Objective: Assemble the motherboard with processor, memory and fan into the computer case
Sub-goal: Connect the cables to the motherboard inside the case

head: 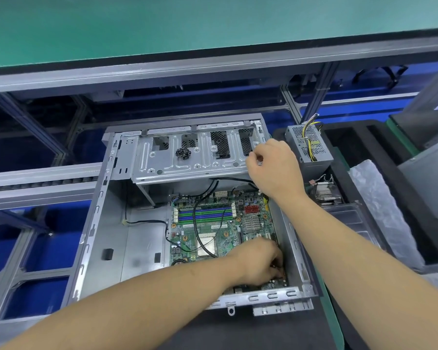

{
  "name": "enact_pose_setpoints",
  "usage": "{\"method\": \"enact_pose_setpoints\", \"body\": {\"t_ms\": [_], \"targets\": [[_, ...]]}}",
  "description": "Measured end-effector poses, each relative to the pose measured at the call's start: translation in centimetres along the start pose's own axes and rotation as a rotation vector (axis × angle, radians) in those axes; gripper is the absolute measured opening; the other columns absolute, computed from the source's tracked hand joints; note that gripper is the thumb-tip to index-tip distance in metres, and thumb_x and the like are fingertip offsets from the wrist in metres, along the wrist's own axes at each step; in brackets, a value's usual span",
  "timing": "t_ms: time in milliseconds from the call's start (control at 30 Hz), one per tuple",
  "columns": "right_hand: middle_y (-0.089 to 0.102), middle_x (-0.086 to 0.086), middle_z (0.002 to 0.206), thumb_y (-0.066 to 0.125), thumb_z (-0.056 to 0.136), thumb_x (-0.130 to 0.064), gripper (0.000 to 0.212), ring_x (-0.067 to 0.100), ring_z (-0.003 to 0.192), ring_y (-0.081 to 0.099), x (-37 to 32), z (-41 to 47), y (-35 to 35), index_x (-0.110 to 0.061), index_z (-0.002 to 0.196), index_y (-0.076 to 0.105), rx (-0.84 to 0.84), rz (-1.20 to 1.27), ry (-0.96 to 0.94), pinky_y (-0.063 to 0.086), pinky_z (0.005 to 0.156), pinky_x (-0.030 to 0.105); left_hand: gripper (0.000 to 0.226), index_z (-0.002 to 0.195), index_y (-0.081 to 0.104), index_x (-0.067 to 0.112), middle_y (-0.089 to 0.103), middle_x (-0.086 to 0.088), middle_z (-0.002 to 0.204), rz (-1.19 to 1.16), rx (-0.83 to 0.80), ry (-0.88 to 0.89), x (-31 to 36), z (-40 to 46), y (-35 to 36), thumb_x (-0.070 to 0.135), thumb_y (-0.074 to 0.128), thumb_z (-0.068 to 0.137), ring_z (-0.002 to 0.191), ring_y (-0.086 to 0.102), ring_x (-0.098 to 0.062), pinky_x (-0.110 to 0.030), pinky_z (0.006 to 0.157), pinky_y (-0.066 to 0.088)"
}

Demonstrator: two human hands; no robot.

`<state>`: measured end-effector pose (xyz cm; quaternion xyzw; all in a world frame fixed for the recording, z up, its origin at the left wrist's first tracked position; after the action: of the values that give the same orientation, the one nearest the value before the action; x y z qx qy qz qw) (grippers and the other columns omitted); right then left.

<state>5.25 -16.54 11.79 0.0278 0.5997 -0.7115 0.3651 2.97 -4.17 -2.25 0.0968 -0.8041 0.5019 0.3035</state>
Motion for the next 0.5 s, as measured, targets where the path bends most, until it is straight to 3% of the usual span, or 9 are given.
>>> {"method": "enact_pose_setpoints", "body": {"t_ms": [500], "targets": [[0.055, 0.008, 0.075, 0.053, 0.097, -0.02, 0.032, 0.03, 0.083, 0.05, 0.0, -0.05, -0.13, -0.008, 0.067, 0.055, 0.011, 0.012, 0.002, 0.046, 0.074, 0.044, 0.019, 0.095, 0.069, 0.01, 0.066, -0.008, 0.099, 0.045, 0.0, 0.022, 0.27, 0.03, 0.04, 0.029, 0.069, 0.09, 0.088, 0.06, -0.027, -0.034, 0.071, 0.052]]}}
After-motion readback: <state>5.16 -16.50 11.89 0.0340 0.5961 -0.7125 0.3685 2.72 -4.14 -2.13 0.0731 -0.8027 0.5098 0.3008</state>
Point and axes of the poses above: each hand's wrist, its own z-axis towards the middle knuckle, its own y-axis out of the palm, x = y × z, the point moved 9 cm from there along z, towards the middle knuckle
